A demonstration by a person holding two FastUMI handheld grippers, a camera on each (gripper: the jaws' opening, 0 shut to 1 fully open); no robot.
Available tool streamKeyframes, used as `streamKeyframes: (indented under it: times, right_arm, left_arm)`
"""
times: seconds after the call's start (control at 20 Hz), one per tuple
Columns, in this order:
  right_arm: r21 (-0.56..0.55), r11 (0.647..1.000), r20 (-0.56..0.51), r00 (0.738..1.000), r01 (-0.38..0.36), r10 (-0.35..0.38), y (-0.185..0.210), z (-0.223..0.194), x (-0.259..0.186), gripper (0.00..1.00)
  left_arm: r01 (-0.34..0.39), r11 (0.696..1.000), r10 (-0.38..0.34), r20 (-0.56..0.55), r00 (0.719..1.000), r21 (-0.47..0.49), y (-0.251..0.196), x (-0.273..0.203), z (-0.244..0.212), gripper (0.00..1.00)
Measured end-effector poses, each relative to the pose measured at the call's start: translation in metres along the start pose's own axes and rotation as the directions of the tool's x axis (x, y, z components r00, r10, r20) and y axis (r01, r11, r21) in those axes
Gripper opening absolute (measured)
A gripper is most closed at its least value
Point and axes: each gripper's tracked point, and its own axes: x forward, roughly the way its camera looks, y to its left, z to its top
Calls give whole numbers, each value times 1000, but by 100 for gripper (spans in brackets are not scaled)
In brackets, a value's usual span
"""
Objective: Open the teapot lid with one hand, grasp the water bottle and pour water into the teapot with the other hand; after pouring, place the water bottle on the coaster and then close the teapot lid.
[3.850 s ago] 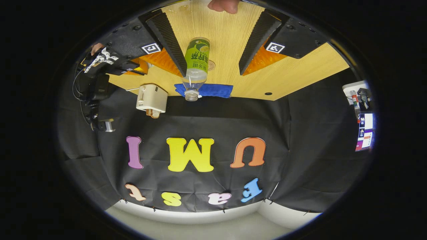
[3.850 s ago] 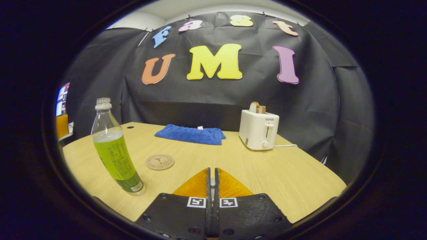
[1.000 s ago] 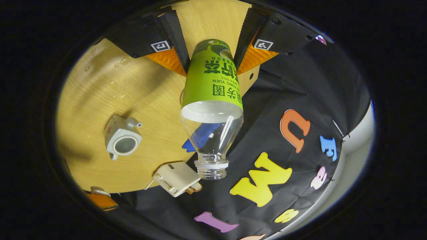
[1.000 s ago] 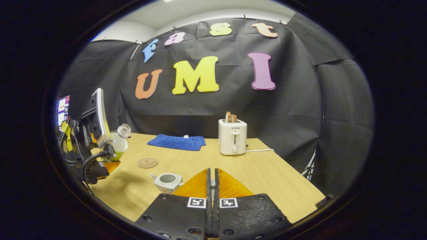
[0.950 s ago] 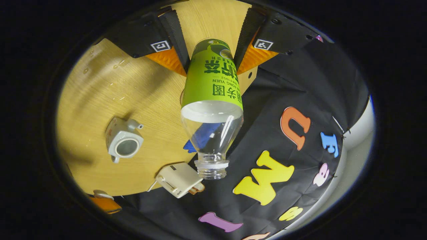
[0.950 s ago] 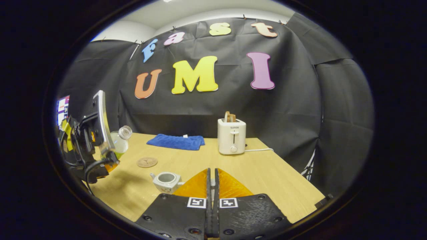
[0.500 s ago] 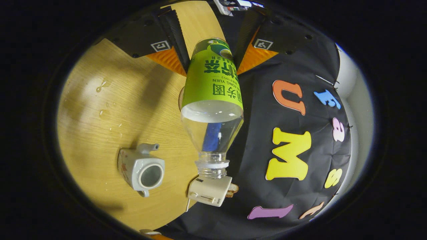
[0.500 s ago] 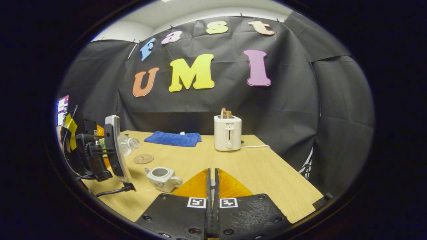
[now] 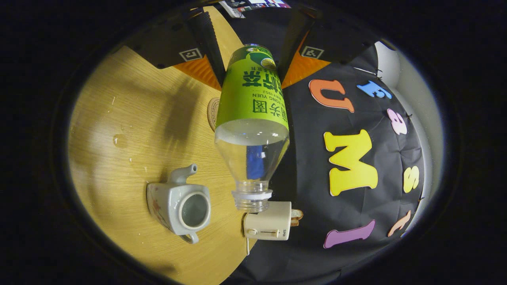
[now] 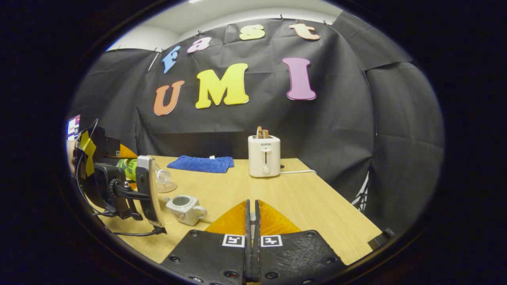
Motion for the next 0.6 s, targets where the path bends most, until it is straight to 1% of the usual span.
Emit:
streamKeyframes:
  times: [0.25,0.45,0.5,0.55,0.6]
  right_arm:
    - [6,1000,0,1000,2,-2,-5,-3,0,0]
    - [13,1000,-2,1000,2,-2,-9,-6,-1,0]
    - [13,1000,-3,1000,2,-2,-10,-6,-1,0]
    - [13,1000,-4,1000,2,-1,-10,-7,-1,0]
    - [13,1000,-4,1000,2,-2,-10,-7,-1,0]
  left_arm:
    - [-20,995,22,-18,1000,100,5,2,4,75]
    - [-22,989,26,-22,999,147,3,2,8,75]
    - [-31,985,35,-22,999,168,5,1,10,72]
    - [-38,982,42,-21,999,187,6,1,11,75]
    - [-39,978,45,-22,999,203,7,1,13,75]
